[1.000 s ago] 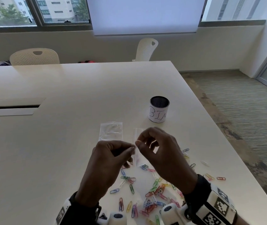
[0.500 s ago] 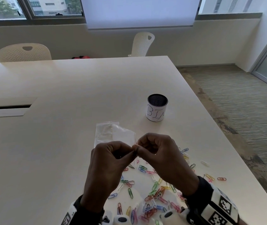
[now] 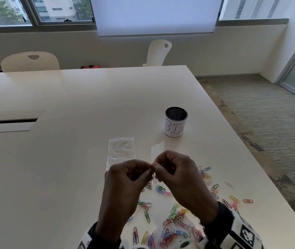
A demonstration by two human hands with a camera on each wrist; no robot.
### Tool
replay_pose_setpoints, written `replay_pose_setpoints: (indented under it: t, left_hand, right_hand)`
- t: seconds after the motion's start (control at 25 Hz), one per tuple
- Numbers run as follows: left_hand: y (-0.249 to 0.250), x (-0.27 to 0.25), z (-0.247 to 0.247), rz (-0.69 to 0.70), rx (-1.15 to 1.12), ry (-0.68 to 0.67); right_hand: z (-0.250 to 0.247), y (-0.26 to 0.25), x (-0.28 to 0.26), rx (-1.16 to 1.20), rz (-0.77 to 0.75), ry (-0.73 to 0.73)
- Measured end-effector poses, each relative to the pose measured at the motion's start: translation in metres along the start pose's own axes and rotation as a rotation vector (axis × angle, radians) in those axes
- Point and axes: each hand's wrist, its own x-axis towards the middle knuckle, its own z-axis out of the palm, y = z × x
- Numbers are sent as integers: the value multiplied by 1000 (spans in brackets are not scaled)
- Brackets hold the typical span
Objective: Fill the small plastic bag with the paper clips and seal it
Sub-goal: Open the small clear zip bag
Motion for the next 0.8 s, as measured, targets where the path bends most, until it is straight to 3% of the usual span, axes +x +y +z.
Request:
replay_pose_setpoints:
  t: [0.36, 0.64, 0.8]
  left_hand:
    - [0, 0, 5, -18, -26, 7]
    - [-1, 1, 2, -97, -102, -25]
    - [0, 0, 1, -126, -133, -23]
  right_hand:
    - [-3, -1, 4, -45, 10, -6]
    - [-3, 0, 1, 115, 125, -33]
    - [-5, 1, 1, 90, 124, 0]
